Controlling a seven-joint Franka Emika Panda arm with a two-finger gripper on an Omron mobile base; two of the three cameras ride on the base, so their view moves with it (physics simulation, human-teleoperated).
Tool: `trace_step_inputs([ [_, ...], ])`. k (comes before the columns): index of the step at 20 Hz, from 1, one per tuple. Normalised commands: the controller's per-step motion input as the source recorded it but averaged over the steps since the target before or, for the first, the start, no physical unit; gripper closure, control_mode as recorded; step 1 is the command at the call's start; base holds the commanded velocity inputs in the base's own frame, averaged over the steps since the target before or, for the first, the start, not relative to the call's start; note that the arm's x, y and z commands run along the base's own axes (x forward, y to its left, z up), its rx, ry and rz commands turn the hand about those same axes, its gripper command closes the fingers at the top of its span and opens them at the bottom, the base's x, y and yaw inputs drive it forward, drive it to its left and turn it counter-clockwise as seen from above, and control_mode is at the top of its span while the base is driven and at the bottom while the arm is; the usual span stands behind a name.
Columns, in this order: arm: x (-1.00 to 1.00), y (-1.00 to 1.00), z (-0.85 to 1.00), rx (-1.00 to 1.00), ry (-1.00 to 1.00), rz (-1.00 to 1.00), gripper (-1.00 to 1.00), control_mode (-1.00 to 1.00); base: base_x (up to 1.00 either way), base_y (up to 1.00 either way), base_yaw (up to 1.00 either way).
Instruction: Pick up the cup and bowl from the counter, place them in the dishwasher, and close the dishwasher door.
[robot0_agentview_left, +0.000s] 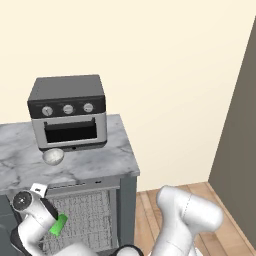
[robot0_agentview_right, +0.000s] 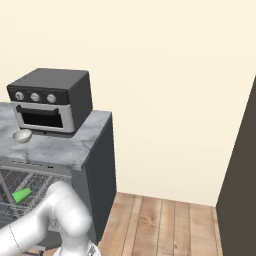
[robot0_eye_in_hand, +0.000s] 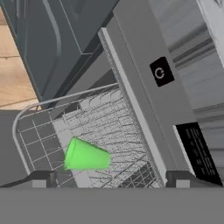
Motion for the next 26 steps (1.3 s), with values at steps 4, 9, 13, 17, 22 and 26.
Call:
trace_step_inputs([
  [4, -0.08, 0.0, 0.69, -0.03, 0.0, 0.0, -1.0, -1.0, 0.0, 0.0, 0.0],
  [9, 0.0, -0.13, 0.59, -0.07, 0.0, 0.0, -1.0, -1.0, 0.0, 0.0, 0.0],
  [13, 0.0, -0.3, 0.28, -0.12, 0.0, 0.0, -1.0, -1.0, 0.0, 0.0, 0.0],
  [17, 0.01, -0.35, 0.12, -0.13, 0.0, 0.0, -1.0, -1.0, 0.0, 0.0, 0.0],
  [22, 0.21, -0.36, 0.13, -0.11, 0.0, 0.0, -1.0, -1.0, 0.0, 0.0, 0.0],
  [26, 0.32, -0.34, 0.16, -0.07, 0.0, 0.0, -1.0, -1.0, 0.0, 0.0, 0.0],
])
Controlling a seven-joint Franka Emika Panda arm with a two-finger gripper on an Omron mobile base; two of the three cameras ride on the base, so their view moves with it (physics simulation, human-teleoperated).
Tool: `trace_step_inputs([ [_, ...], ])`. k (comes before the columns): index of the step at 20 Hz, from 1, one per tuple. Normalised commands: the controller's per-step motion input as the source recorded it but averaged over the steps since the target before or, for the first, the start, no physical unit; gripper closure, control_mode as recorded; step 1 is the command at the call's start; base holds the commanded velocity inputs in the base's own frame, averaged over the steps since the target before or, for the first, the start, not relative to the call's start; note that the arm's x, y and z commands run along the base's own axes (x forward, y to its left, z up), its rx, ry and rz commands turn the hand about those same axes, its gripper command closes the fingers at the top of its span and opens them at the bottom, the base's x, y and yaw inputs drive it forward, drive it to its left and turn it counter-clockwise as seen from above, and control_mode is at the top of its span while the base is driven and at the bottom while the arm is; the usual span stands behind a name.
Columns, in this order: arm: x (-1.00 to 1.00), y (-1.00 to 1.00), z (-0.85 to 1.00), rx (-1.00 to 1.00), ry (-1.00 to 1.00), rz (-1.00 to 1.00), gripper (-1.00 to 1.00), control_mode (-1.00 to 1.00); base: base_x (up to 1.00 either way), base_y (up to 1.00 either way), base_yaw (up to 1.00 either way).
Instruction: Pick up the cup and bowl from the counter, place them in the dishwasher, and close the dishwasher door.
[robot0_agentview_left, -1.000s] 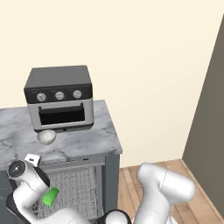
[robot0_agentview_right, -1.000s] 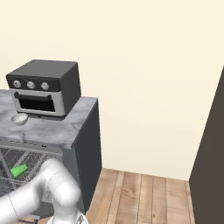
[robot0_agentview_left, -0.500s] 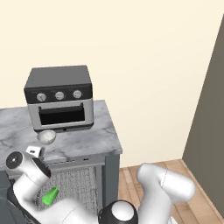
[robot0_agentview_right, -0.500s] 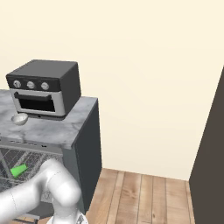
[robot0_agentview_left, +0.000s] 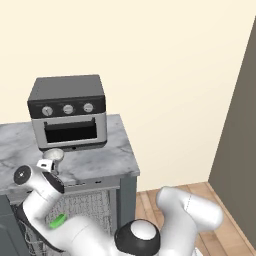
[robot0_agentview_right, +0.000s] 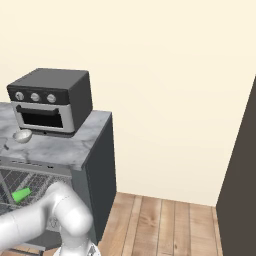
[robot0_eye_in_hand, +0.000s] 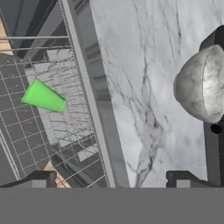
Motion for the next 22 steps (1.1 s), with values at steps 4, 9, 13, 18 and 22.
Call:
trace_step_inputs([
  [4, 0.37, -0.15, 0.16, -0.03, -0.01, 0.0, -1.0, -1.0, 0.0, 0.0, 0.0],
  [9, 0.24, 0.01, 0.11, -0.03, -0.03, 0.0, -1.0, -1.0, 0.0, 0.0, 0.0],
  [13, 0.37, 0.01, 0.02, -0.04, 0.0, 0.0, -1.0, -1.0, 0.0, 0.0, 0.0],
  [18, 0.53, 0.0, 0.0, -0.04, 0.0, 0.0, -1.0, -1.0, 0.0, 0.0, 0.0],
  [22, 0.46, 0.12, 0.0, -0.02, 0.0, 0.0, -1.0, -1.0, 0.0, 0.0, 0.0],
])
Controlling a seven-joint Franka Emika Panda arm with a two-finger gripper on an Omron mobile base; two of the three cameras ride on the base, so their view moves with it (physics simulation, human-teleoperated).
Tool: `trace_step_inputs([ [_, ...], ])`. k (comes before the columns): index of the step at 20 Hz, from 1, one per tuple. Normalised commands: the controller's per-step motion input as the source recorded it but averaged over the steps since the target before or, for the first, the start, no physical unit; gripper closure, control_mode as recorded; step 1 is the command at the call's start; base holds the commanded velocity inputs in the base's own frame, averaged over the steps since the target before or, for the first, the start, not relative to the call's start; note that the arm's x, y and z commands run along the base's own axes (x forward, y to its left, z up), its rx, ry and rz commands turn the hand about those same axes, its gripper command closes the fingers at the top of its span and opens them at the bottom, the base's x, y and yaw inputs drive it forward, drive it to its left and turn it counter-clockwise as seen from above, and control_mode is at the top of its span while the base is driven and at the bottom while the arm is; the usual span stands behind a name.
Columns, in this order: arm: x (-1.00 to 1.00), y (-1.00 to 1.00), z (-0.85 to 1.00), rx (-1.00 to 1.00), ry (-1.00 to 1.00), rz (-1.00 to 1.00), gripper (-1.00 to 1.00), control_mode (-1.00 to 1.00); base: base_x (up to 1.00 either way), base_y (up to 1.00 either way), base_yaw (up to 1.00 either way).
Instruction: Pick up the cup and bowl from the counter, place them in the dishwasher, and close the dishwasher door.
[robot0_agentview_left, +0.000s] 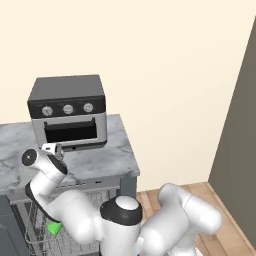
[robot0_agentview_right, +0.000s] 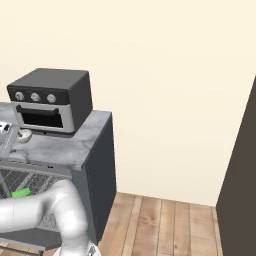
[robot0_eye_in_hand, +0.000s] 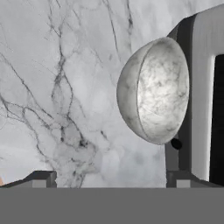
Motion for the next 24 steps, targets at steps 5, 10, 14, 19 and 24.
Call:
trace_step_inputs([
  [5, 0.43, 0.29, -0.04, 0.0, 0.0, 0.0, -1.0, -1.0, 0.0, 0.0, 0.0],
  [10, 0.34, 0.3, -0.22, 0.0, 0.0, 0.01, -1.0, -1.0, 0.0, 0.0, 0.0],
  [14, 0.31, 0.28, -0.3, 0.0, 0.0, 0.01, -1.0, -1.0, 0.0, 0.0, 0.0],
  [19, 0.39, 0.14, -0.24, 0.0, 0.0, 0.0, 1.0, -1.0, 0.0, 0.0, 0.0],
  [24, 0.04, 0.01, -0.09, 0.0, 0.0, 0.0, 1.0, -1.0, 0.0, 0.0, 0.0],
])
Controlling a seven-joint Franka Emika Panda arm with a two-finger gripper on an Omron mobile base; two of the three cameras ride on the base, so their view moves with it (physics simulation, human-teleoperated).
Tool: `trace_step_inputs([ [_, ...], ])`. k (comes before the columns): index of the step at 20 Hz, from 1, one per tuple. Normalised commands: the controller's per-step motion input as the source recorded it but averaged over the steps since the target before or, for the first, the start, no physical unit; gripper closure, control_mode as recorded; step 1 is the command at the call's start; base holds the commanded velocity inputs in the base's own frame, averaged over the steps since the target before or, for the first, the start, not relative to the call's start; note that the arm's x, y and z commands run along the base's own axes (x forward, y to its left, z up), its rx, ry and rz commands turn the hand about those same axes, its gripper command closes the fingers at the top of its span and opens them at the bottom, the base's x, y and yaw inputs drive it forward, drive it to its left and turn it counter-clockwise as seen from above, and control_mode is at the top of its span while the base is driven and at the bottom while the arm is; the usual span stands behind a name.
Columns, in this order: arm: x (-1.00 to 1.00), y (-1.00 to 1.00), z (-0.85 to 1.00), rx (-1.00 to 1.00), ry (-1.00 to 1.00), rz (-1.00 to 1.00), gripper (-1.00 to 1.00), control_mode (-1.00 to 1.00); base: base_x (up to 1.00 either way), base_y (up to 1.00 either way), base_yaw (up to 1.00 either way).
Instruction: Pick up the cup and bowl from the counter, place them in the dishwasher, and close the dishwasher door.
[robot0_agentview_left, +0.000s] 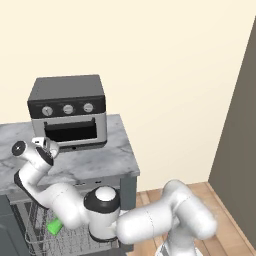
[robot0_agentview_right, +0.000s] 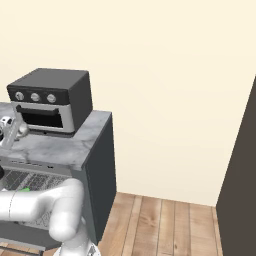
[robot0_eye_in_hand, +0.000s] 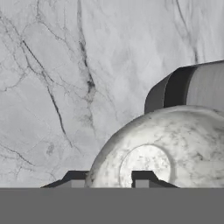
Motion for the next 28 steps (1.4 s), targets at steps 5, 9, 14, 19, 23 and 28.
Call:
trace_step_inputs([
  [5, -0.15, 0.0, -0.01, 0.0, -0.02, 0.0, 1.0, -1.0, 0.0, 0.0, 0.0],
  [9, -0.81, 0.0, 0.06, 0.0, -0.07, 0.0, 1.0, -1.0, 0.0, 0.0, 0.0],
  [14, -0.89, 0.0, 0.02, 0.01, -0.06, 0.0, 1.0, -1.0, 0.0, 0.0, 0.0],
  [19, -0.82, -0.08, -0.04, 0.0, -0.08, 0.0, 1.0, -1.0, 0.0, 0.0, 0.0],
  [23, -0.73, -0.15, -0.18, 0.0, -0.09, 0.0, 1.0, -1.0, 0.0, 0.0, 0.0],
  [28, -0.8, -0.13, -0.13, 0.03, -0.06, 0.0, 1.0, -1.0, 0.0, 0.0, 0.0],
])
